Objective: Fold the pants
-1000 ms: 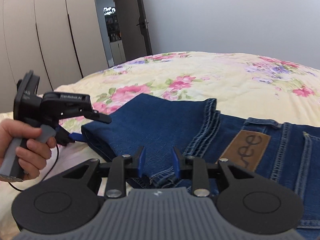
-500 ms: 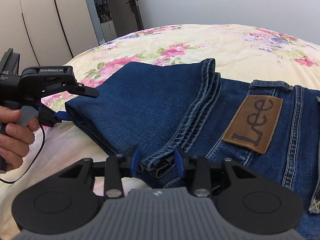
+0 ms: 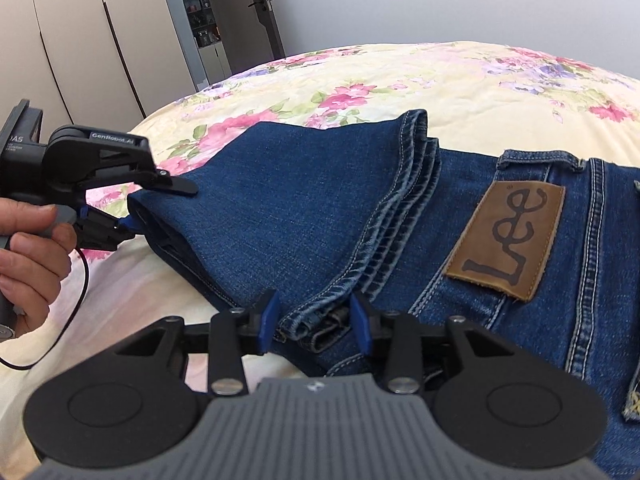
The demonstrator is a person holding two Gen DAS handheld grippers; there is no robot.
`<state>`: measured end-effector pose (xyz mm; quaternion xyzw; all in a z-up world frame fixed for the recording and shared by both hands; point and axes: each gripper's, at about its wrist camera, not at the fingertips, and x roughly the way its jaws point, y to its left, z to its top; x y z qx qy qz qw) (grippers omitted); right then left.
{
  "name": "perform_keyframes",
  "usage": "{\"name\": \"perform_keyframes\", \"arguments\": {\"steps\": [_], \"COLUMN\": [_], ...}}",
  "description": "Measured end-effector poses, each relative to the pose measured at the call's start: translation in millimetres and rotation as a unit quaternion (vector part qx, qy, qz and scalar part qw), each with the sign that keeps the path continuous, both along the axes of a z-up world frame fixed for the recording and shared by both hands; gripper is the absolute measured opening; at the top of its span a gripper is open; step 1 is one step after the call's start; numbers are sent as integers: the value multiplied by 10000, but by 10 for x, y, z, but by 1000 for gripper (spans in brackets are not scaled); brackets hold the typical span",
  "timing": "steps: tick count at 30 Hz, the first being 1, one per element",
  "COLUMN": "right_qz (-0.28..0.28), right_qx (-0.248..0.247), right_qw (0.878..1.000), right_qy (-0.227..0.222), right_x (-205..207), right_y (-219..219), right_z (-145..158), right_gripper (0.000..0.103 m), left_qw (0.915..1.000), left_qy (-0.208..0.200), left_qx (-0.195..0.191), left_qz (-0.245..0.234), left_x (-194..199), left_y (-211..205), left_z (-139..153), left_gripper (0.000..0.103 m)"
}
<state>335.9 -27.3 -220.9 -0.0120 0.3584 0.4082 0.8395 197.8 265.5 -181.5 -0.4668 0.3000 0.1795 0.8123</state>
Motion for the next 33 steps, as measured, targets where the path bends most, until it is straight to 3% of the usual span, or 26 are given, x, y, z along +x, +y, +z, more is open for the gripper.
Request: {"name": "perform_keyframes", "arguments": {"steps": [6, 16, 25, 33], "right_qz": [-3, -7, -319, -1208], "right_qx": [80, 49, 759, 1363], "right_qw": [9999, 9999, 9951, 9802], "right_qy": [104, 110, 545, 771], "right_x": [27, 16, 87, 221], "right_y": [-13, 27, -301, -1000], "right_z": [14, -5, 201, 551], "right_gripper": [35, 35, 33, 34], "left_qw": [9987, 9910, 9715, 9495], "left_qy": [-367, -839, -1309, -1512], "left_qx": [308, 763, 1549, 2068], "left_qz": [-151, -717, -1226, -1810], "left_x": [-22, 16, 138, 302], "left_y": [-145, -519, -1072, -1601], "left_z": [234, 683, 1129, 1351], "left_gripper": [25, 23, 22, 22]}}
